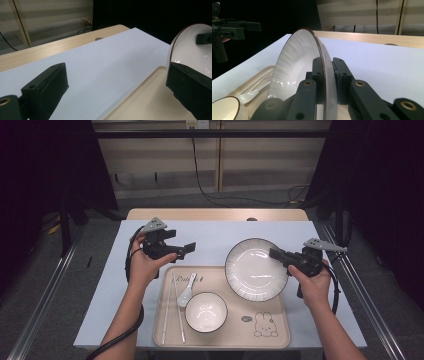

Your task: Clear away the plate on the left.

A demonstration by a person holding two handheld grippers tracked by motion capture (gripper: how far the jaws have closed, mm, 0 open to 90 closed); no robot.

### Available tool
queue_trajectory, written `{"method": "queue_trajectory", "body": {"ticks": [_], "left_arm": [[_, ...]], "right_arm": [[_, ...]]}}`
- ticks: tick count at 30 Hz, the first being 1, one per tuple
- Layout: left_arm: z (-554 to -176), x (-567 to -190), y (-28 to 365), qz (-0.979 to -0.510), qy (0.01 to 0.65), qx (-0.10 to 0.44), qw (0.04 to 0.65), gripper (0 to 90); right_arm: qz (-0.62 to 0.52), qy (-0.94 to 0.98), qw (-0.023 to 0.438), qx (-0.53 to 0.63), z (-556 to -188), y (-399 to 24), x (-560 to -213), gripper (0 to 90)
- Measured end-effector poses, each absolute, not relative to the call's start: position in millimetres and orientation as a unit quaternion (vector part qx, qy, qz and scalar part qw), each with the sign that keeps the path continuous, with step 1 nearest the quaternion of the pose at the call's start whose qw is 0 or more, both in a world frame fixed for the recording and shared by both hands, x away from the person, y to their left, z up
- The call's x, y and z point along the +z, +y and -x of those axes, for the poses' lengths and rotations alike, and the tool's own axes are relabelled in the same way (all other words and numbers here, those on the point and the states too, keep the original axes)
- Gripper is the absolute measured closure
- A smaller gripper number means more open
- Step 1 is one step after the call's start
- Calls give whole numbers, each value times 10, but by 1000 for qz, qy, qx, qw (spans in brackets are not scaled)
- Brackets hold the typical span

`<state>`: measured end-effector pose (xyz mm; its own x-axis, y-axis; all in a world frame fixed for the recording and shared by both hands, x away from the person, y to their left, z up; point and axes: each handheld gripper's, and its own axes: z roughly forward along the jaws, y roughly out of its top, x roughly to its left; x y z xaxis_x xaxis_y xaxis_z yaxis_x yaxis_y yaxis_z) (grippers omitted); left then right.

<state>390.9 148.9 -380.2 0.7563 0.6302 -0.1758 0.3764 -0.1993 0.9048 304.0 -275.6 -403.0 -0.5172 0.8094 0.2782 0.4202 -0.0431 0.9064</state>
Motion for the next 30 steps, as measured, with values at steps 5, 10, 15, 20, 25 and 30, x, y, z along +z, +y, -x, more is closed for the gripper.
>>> {"method": "queue_trajectory", "body": {"ticks": [5,10,15,20,25,30], "left_arm": [[-3896,-3818,1535,-764,331,121,541,38],[-3886,-3848,1590,-763,336,120,539,38],[-3865,-3851,1631,-761,340,126,537,38],[-3852,-3851,1656,-761,339,128,538,38],[-3839,-3887,1672,-760,342,125,539,38],[-3835,-3925,1697,-759,347,122,538,36]], "right_arm": [[-455,670,173,560,-3026,-2751,-4031,818],[-456,671,173,558,-3019,-2734,-4072,818],[-457,676,174,551,-3012,-2714,-4125,818],[-456,677,174,551,-3010,-2695,-4143,818],[-457,677,173,550,-3001,-2678,-4164,818],[-454,684,175,543,-2995,-2657,-4201,818]]}}
